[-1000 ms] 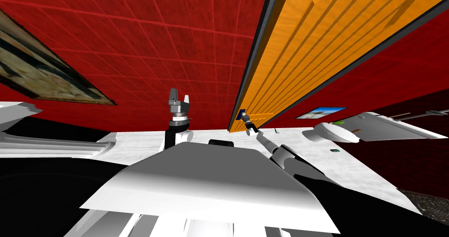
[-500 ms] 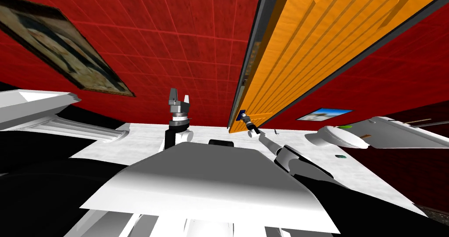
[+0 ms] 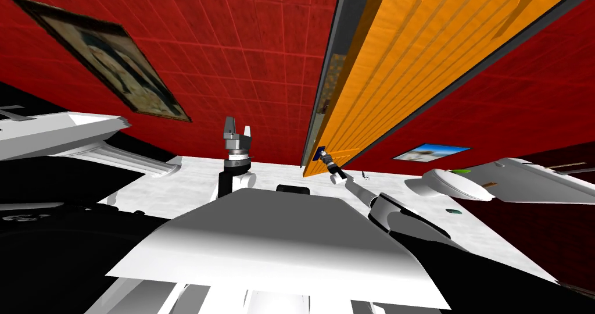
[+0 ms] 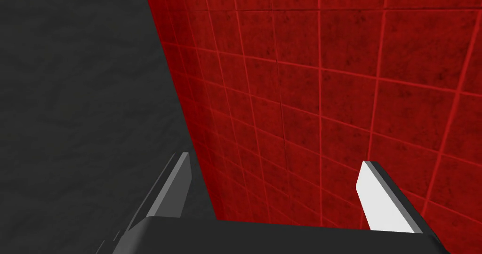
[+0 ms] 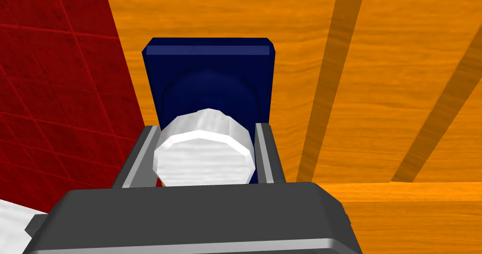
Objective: Pull the door open
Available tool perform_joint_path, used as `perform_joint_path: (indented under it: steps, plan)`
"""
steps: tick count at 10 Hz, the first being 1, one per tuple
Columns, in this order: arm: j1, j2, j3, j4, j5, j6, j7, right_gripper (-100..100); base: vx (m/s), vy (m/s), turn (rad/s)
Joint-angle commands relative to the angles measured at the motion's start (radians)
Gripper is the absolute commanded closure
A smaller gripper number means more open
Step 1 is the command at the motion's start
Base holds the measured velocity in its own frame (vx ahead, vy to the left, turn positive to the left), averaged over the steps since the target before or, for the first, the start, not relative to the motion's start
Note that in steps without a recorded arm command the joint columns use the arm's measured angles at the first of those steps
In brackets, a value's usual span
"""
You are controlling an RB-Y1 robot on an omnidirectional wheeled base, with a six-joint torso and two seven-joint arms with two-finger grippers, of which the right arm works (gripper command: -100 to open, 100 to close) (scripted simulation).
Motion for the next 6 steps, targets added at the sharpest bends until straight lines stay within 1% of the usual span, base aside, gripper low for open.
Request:
perform_joint_path:
  steps: [1, 2, 4, 5, 6]
  plan:
    - [-0.003, -0.023, 0.037, -0.003, 0.010, -0.032, -0.031, 100, -0.170, -0.194, 0.131]
    - [-0.004, -0.032, 0.047, -0.006, 0.012, -0.041, -0.039, 100, -0.173, -0.160, 0.104]
    - [-0.004, -0.063, 0.085, -0.018, 0.020, -0.072, -0.068, 100, -0.175, -0.132, 0.091]
    - [-0.004, -0.074, 0.098, -0.023, 0.023, -0.083, -0.079, 100, -0.212, -0.139, 0.102]
    - [-0.006, -0.064, 0.092, -0.014, 0.023, -0.075, -0.074, 100, -0.094, -0.058, 0.025]
